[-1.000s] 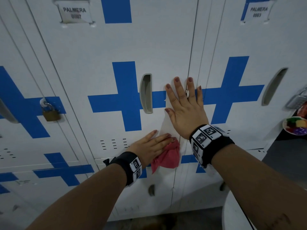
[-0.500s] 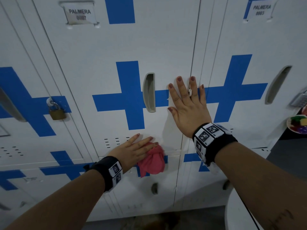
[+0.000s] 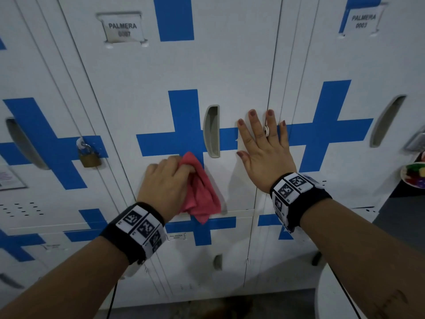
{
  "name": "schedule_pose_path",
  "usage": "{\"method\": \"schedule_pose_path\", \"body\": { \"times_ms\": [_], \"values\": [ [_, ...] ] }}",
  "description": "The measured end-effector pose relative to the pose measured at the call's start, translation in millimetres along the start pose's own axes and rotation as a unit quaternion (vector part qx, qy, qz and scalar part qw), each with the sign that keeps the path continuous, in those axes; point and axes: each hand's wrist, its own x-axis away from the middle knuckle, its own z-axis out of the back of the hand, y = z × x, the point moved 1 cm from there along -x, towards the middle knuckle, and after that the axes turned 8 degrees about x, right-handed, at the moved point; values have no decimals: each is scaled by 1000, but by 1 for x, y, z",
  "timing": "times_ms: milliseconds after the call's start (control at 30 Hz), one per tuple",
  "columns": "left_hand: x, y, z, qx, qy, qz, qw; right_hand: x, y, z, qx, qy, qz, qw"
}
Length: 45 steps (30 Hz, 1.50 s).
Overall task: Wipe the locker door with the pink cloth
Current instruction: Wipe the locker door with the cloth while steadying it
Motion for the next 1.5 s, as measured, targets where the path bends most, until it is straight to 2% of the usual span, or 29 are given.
{"method": "schedule_pose_path", "body": {
  "times_ms": [67, 133, 200, 267, 333, 400, 433, 533, 567, 633, 767, 933, 1067, 1300, 1500],
  "values": [
    [-7, -4, 12, -57, 53, 1, 997, 0, 0, 0, -1, 0, -1, 1000],
    [-9, -3, 21, -109, 73, 1, 991, 0, 0, -1, -3, 2, -2, 1000],
    [-8, 4, 27, -138, 68, 17, 988, 0, 0, -1, -5, 5, -2, 1000],
    [-7, 14, 29, -143, 37, 53, 988, 1, 0, -1, -5, 8, -1, 1000],
    [-6, 25, 30, -91, -37, 105, 990, 1, 0, -1, -4, 9, -1, 1000],
    [-4, 34, 27, -10, -110, 177, 978, 0, -1, -1, -4, 8, -1, 1000],
    [-1, 38, 22, 36, -120, 211, 969, 0, -1, -1, -3, 7, -1, 1000],
    [4, 49, 7, 192, -60, 289, 936, 0, 0, -2, 0, 2, 0, 1000],
    [5, 52, 2, 221, -28, 298, 928, 0, 0, -2, 0, 1, 0, 1000],
    [6, 54, -8, 218, 28, 296, 930, 0, 0, -1, -2, 2, 0, 1000],
    [12, 39, -22, 118, 83, 231, 962, 0, 0, -1, -2, 6, 0, 1000],
    [17, 11, -46, 57, 10, 144, 988, 1, 0, -1, -3, 6, -1, 1000],
    [20, 0, -61, -16, -32, 66, 997, 0, 0, -1, -2, 3, -2, 1000],
    [33, -12, -70, -82, -116, -71, 987, 0, 0, -2, -3, -2, -4, 1000],
    [40, -14, -78, -160, -202, -186, 948, 0, 0, -3, -3, 2, -2, 1000]
  ]
}}
